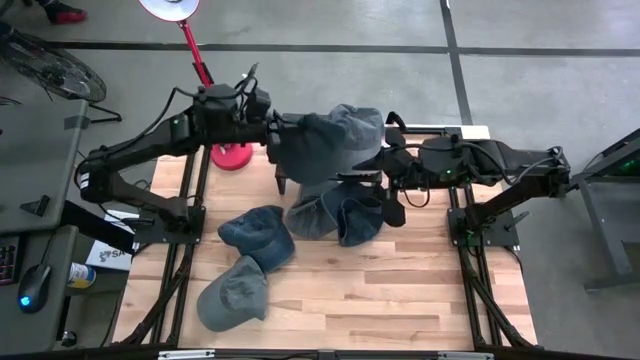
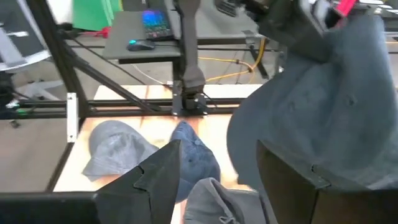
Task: Pick & Place hat
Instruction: Put the right blue cap on the shelf
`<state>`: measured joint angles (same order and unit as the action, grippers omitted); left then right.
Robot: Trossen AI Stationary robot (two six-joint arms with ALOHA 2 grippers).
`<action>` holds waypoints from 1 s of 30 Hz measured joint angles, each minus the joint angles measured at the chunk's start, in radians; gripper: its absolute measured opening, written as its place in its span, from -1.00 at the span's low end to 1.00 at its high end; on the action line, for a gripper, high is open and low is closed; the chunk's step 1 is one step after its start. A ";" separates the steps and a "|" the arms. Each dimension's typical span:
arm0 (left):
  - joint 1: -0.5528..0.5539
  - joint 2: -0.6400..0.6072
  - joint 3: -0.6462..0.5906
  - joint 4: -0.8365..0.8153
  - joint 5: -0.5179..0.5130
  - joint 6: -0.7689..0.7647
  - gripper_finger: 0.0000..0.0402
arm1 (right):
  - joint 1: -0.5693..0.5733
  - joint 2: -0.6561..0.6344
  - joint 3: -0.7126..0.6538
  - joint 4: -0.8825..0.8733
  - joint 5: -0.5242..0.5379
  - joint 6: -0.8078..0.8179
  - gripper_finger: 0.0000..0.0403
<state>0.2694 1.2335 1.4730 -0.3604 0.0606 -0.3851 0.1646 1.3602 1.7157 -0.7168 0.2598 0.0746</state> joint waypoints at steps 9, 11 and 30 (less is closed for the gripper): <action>0.022 -0.173 -0.351 0.332 0.002 -0.140 -1.00 | 0.000 0.000 0.000 -0.005 0.022 -0.003 -0.01; 0.052 -0.205 -0.426 0.423 0.024 -0.186 -1.00 | -0.002 0.000 0.000 -0.005 0.022 -0.003 -0.01; 0.426 -0.141 -0.692 0.782 0.426 -0.484 -1.00 | -0.008 0.001 0.000 -0.005 0.056 0.004 -0.01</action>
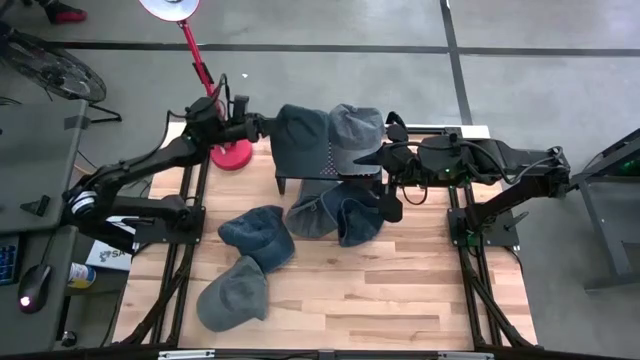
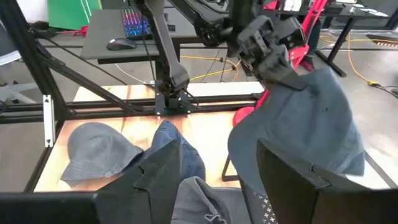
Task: Pick & Place hat
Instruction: Put the right blue cap on the shelf
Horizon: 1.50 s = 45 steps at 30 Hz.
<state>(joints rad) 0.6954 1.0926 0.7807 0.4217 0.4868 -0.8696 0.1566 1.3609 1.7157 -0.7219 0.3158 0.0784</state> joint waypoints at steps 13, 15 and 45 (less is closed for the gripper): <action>0.112 0.127 0.000 0.127 0.259 -0.047 -1.00 | 0.000 0.000 0.000 0.000 0.037 0.017 -0.01; 0.111 0.142 0.000 0.166 0.291 -0.064 -1.00 | 0.000 0.000 0.000 0.000 0.050 0.019 -0.01; 0.132 0.287 0.001 0.220 0.232 0.004 -1.00 | -0.008 0.000 0.000 -0.015 0.060 0.082 -0.01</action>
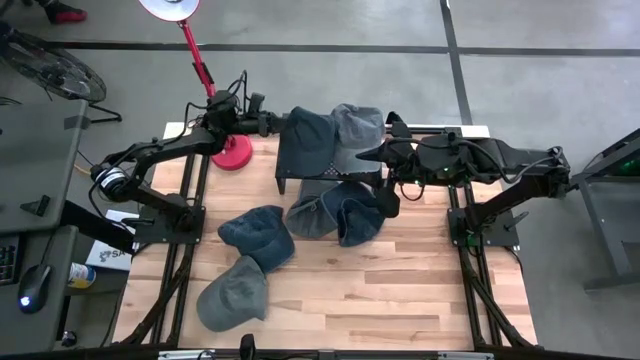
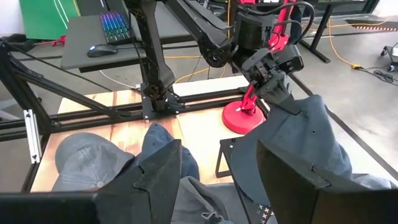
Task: Pick & Place hat
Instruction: Put the right blue cap on the shelf
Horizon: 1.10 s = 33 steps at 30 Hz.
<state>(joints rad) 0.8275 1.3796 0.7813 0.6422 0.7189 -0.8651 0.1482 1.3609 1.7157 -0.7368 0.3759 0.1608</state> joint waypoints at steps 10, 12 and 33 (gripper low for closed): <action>0.010 0.000 0.000 -0.082 -0.026 0.071 -0.99 | 0.000 0.000 0.000 -0.008 0.005 0.018 -0.01; 0.011 0.000 0.000 -0.101 -0.038 0.087 -0.99 | 0.000 0.000 0.000 -0.008 0.012 0.018 -0.01; 0.010 -0.001 0.020 -0.136 -0.038 0.189 -0.29 | 0.000 0.000 0.000 -0.064 0.014 0.048 -0.01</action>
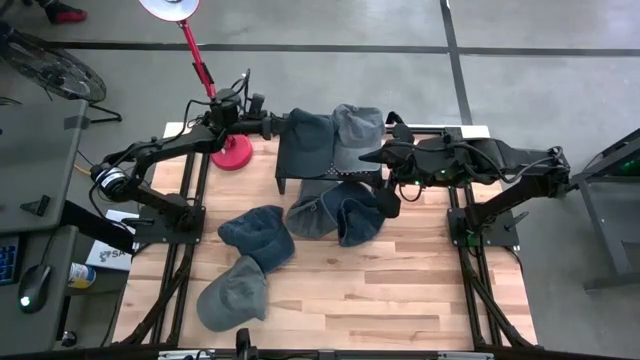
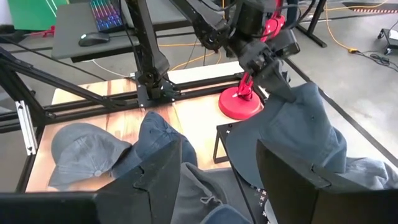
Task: Pick & Place hat
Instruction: Put the right blue cap on the shelf
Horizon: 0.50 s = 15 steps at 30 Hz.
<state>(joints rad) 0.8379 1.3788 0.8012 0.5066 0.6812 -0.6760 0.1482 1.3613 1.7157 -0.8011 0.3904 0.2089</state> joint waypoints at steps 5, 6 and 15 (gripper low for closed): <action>0.000 -0.001 0.028 0.005 0.023 0.017 -0.03 | 0.000 0.000 0.000 -0.001 0.000 0.000 -0.01; 0.000 -0.001 0.032 -0.003 0.024 0.018 0.00 | 0.000 0.000 0.000 -0.002 -0.001 0.000 -0.01; 0.040 -0.008 0.040 -0.013 0.022 0.021 0.04 | 0.000 0.000 0.000 -0.004 -0.004 0.000 -0.01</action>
<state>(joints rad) 0.8784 1.3712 0.8408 0.4938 0.7031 -0.6552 0.1482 1.3615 1.7157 -0.8049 0.3866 0.2092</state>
